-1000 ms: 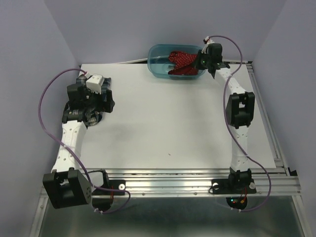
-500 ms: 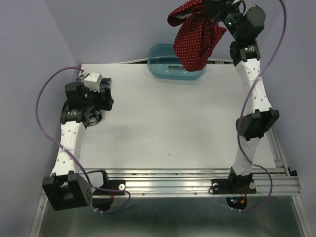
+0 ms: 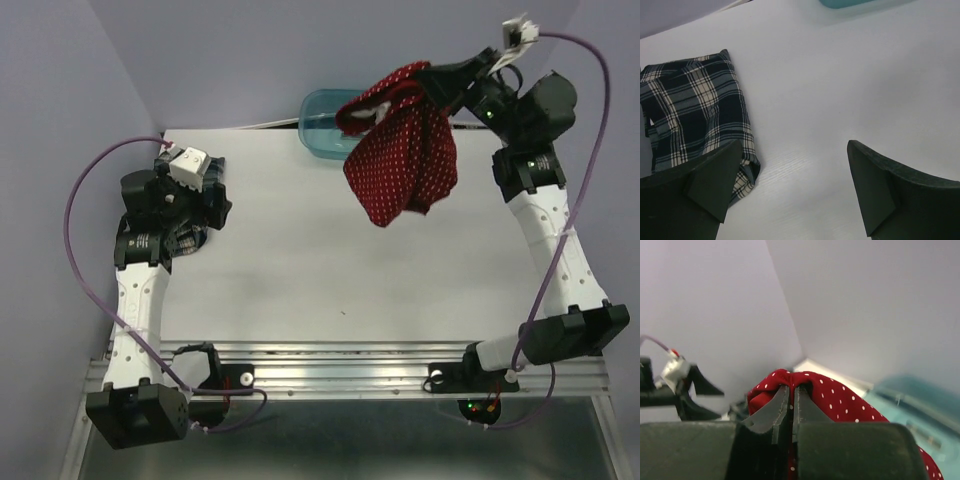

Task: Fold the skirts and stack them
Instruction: Move the skirt to the center of the board

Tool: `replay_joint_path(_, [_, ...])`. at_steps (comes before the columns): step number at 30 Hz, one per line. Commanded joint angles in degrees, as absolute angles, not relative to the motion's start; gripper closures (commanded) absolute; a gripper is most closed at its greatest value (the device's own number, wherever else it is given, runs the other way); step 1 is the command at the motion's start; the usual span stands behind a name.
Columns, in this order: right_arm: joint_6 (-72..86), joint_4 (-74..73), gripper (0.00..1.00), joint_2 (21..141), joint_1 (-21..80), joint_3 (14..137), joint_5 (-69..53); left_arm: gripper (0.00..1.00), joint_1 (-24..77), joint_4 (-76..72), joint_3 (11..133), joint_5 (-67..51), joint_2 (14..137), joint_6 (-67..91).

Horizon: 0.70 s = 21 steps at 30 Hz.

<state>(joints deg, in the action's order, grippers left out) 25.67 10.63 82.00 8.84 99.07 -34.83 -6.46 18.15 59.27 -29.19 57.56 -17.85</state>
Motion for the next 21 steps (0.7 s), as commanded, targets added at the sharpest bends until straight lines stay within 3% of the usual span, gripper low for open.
replay_joint_path(1, [21.63, 5.01, 0.99, 82.01, 10.19, 86.60, -39.55, 0.01, -6.24, 20.82, 59.07, -36.11, 55.81, -26.27])
replay_joint_path(10, [16.45, -1.74, 0.99, 89.20, 18.45, 73.39, -47.63, 0.06, -4.58, 22.42, 48.44, -46.05, 51.07, -46.30])
replay_joint_path(15, [5.65, -11.23, 0.99, 89.04, 20.21, 72.07, -49.13, 0.07, 5.34, 20.66, 43.34, -37.90, 51.15, -53.52])
replay_joint_path(18, [-1.55, -19.23, 0.99, 87.46, 20.21, 71.90, -43.80, 0.08, 12.81, 16.10, 39.74, -32.44, 52.20, -55.46])
replay_joint_path(19, [-2.28, -20.29, 0.94, 87.10, 20.21, 71.46, -41.59, 0.08, 14.31, 14.43, 39.20, -31.47, 52.73, -55.46])
replay_joint_path(20, [-2.72, -21.52, 0.82, 87.01, 20.21, 70.41, -39.57, 0.08, 17.28, 11.19, 38.68, -30.07, 53.26, -55.63])
replay_joint_path(21, [-2.81, -21.62, 0.79, 87.27, 20.21, 69.97, -34.85, 0.08, 18.88, 9.77, 38.24, -29.36, 55.09, -55.72])
